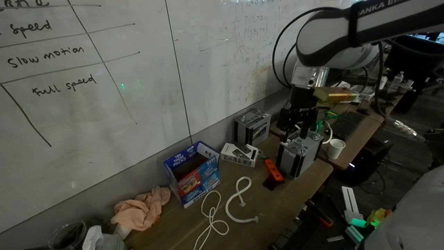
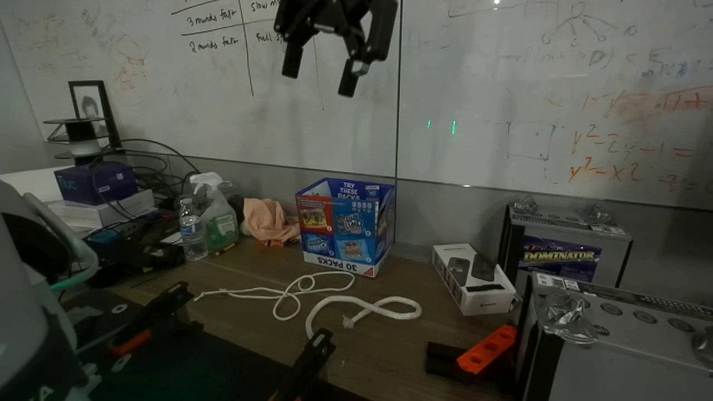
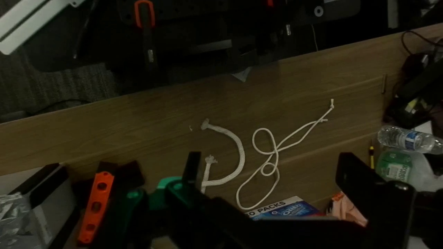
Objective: Pick up the ropes and put them in the blue box.
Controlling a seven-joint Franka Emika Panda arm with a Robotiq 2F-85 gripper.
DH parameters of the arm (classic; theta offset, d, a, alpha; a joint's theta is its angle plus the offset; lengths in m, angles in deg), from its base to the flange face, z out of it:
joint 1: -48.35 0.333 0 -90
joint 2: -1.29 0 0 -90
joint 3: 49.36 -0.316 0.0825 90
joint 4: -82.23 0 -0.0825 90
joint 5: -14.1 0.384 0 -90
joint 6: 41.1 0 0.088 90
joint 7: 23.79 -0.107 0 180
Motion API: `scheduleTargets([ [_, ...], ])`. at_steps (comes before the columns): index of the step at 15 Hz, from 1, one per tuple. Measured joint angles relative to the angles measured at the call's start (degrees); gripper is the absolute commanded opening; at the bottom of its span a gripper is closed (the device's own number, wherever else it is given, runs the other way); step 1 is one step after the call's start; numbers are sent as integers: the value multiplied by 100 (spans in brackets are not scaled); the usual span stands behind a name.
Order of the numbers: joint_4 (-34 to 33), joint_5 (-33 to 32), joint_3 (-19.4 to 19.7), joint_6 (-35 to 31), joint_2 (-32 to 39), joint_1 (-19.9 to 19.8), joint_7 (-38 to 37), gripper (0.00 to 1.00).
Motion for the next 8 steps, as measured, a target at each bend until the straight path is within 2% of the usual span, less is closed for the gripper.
scheduleTargets([
  [5,1068,934,-570,-1842,547,592,-19,100],
  [8,1196,1492,-941,-2994,1339,1121,-70,100],
])
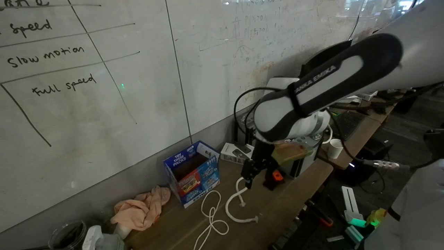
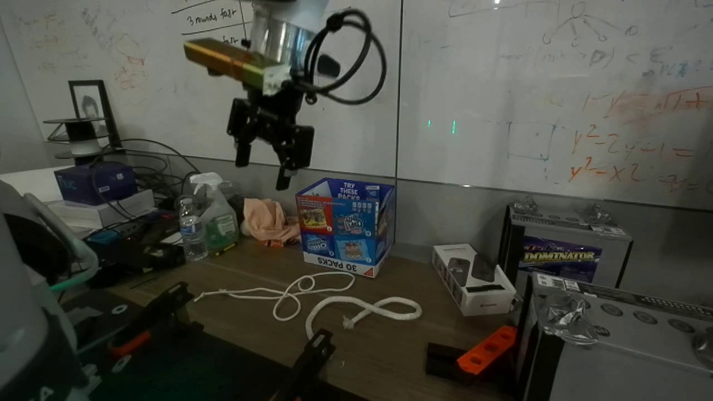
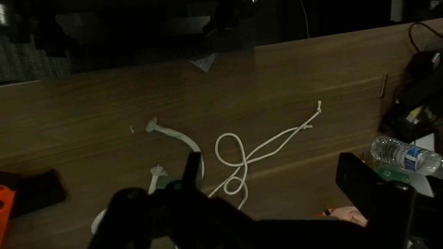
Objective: Pick up the ropes and put them in the blue box.
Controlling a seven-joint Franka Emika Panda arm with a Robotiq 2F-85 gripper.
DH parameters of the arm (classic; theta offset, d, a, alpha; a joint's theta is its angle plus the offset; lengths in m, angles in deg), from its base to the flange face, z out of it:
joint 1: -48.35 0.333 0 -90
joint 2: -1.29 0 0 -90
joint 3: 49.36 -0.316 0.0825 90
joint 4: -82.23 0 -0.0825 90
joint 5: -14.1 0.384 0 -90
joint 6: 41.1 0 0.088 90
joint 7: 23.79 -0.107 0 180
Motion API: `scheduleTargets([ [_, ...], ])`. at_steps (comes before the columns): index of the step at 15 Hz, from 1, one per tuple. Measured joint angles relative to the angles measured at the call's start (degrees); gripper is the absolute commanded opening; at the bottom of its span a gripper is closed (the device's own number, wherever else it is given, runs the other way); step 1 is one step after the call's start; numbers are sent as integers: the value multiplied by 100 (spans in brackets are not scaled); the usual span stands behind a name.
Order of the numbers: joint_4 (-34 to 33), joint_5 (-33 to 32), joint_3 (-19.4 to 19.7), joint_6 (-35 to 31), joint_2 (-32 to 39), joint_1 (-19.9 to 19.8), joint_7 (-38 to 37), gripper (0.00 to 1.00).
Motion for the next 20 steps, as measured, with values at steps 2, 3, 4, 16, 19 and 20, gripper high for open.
scheduleTargets([
  [2,-6,339,-224,-755,669,308,-17,100],
  [3,-28,481,-341,-1107,1015,438,-20,100],
  [4,-70,580,-466,-1449,1369,542,-29,100],
  [16,-1708,-514,-986,-3837,4936,761,-1401,100],
  [19,-2390,-689,-826,-3840,5569,822,-1632,100],
  [20,-2597,-695,-804,-3845,5758,828,-1710,100],
])
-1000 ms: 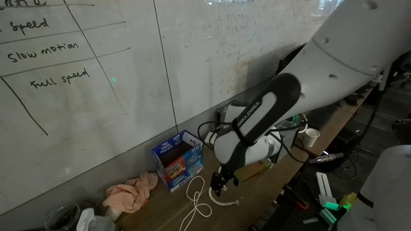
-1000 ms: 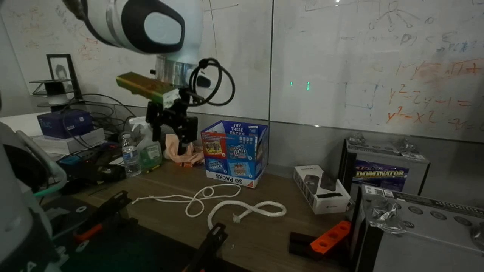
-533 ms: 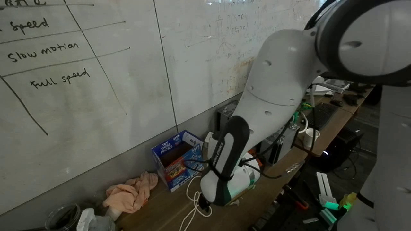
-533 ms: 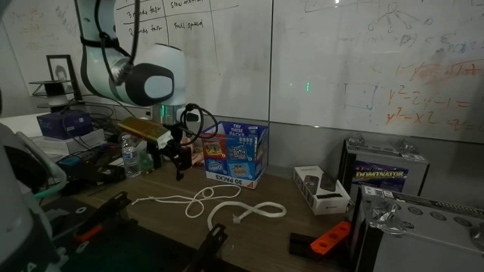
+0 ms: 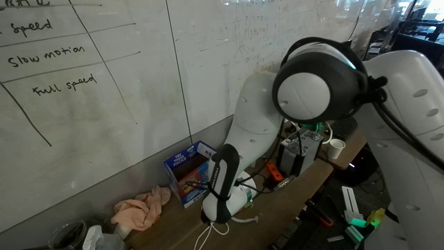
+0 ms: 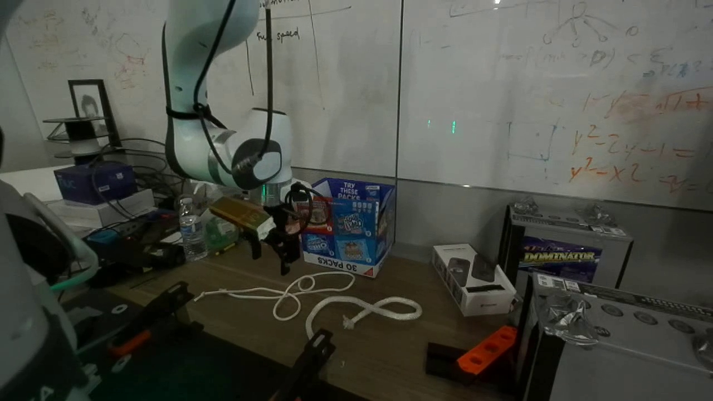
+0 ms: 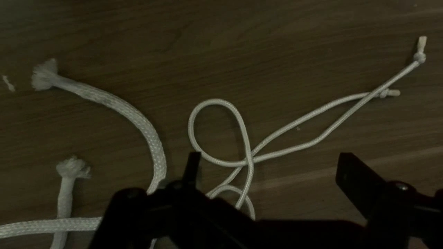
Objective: Pick up the ropes and put them in the blue box.
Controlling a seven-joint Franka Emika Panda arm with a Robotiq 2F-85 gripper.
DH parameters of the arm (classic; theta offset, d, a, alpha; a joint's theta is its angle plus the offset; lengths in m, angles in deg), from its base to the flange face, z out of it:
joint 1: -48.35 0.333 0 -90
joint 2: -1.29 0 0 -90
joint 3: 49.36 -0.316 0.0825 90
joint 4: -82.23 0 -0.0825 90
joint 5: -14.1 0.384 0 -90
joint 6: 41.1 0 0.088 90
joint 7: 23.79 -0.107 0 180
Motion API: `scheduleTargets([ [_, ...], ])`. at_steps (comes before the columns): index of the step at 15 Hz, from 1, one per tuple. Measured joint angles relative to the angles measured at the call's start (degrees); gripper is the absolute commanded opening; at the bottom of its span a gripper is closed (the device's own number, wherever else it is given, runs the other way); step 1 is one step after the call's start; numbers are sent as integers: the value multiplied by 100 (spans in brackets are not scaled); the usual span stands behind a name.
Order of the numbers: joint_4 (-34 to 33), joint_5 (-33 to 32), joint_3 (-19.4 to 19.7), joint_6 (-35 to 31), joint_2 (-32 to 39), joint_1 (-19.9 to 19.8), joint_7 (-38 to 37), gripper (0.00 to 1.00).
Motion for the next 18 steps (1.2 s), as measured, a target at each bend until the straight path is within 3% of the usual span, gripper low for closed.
scheduleTargets([
  [5,-773,0,165,-80,852,145,-426,100],
  [18,-2052,0,1116,-110,2125,1198,-1327,100],
])
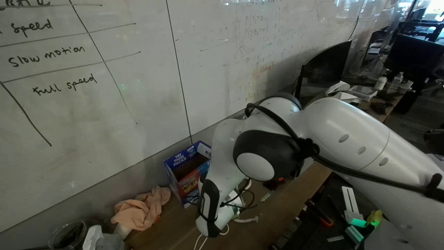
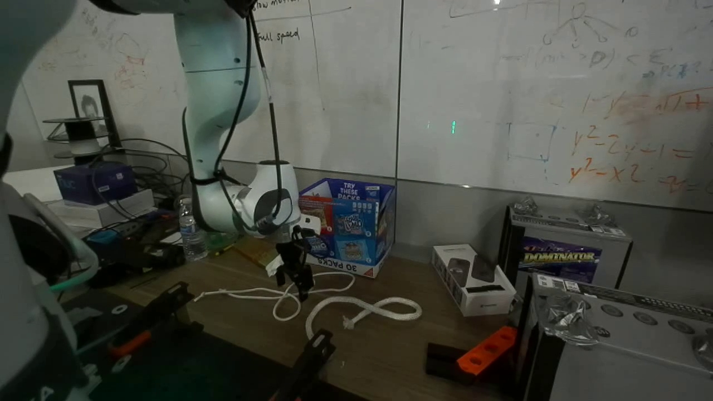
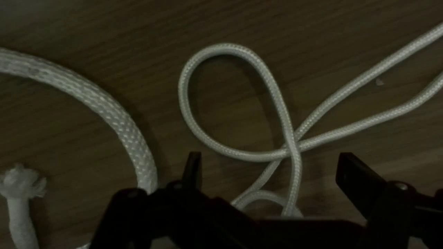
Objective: Pick up the ropes and put them in the blue box.
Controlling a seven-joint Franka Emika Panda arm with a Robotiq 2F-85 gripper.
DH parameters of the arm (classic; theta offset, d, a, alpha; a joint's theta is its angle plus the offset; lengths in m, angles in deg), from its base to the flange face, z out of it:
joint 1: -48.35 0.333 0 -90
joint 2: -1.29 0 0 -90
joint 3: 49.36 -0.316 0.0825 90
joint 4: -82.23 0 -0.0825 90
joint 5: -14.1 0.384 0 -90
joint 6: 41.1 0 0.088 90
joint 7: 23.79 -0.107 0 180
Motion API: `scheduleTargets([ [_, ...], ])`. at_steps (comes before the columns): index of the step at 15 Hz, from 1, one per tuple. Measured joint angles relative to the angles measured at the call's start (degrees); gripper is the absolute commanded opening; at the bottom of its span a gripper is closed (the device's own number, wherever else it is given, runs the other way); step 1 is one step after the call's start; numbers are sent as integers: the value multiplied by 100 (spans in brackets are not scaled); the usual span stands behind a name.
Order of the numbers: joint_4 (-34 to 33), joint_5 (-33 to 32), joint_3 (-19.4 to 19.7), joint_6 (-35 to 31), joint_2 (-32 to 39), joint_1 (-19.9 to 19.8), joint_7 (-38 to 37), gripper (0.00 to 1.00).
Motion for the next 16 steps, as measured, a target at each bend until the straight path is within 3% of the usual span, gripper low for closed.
scheduleTargets([
  [4,-263,0,239,65,267,204,-117,100],
  [10,-491,0,328,216,366,211,-176,100],
  [11,-509,0,334,238,369,211,-184,75],
  [12,-524,0,337,284,372,209,-185,75],
  [16,-618,-1,330,460,369,208,-185,43],
])
